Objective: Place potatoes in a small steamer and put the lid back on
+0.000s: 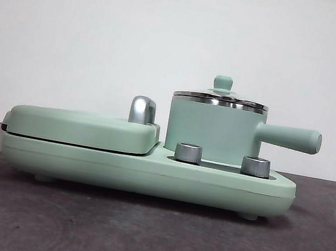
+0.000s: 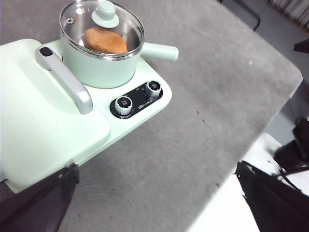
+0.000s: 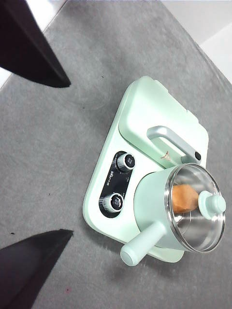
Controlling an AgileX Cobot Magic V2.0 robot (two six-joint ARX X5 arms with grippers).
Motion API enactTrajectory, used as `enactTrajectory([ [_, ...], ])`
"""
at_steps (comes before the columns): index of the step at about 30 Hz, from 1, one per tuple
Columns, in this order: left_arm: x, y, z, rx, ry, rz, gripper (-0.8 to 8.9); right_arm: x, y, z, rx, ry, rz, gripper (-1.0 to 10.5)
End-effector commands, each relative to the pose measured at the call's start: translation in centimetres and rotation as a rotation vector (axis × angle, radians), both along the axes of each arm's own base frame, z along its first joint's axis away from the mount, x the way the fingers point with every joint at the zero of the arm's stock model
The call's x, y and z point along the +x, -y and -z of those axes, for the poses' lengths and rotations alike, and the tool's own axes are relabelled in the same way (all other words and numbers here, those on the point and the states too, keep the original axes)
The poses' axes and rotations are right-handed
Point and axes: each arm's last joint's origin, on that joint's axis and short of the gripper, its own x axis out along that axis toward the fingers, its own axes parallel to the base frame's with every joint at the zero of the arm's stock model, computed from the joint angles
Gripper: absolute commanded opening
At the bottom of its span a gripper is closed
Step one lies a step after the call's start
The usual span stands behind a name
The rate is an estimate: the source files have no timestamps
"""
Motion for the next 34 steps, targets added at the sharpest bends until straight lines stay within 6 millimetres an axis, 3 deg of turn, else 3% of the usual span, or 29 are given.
enactTrajectory([
  [1, -0.6, -0.4, 2.9, -0.051, 0.025, -0.039, 5.21, 0.0, -0.1, -0.3, 0.002, 0.021, -0.018, 4.6],
  [3, -1.0, -0.7, 4.5, -0.071, 0.008, -0.062, 5.12, 0.0, -0.1, -0.3, 0.004, 0.02, -0.022, 4.5],
  [4, -1.2, -0.8, 5.1, -0.079, -0.006, -0.071, 4.5, 0.0, -0.1, -0.3, 0.004, 0.021, -0.035, 4.3],
  [5, -1.3, -0.8, 5.4, -0.084, -0.02, -0.08, 3.35, 0.0, -0.1, -0.3, 0.0, 0.024, -0.049, 3.7],
  [7, -1.4, -0.9, 5.8, -0.081, -0.033, -0.083, -0.21, -0.1, -0.2, -0.3, -0.007, 0.029, -0.079, 0.6],
  [8, -1.4, -0.9, 5.7, -0.084, -0.031, -0.084, 0.32, -0.1, -0.2, -0.3, -0.01, 0.032, -0.082, -0.1],
  [9, -1.4, -0.9, 5.7, -0.088, -0.027, -0.084, 0.14, -0.1, -0.2, -0.3, -0.01, 0.032, -0.081, 0.3],
  [28, -1.8, -1.3, 5.8, -0.119, -0.021, -0.109, 0.19, -0.1, -0.2, -0.4, -0.01, 0.034, -0.073, 0.2],
  [30, -2.0, -1.7, 6.2, -0.143, 0.011, -0.124, 0.19, -0.1, -0.2, -0.4, -0.01, 0.034, -0.073, 0.2],
  [34, -2.1, -2.8, 9.2, -0.231, 0.195, -0.209, 0.19, -0.1, -0.2, -0.4, -0.01, 0.034, -0.073, 0.3],
])
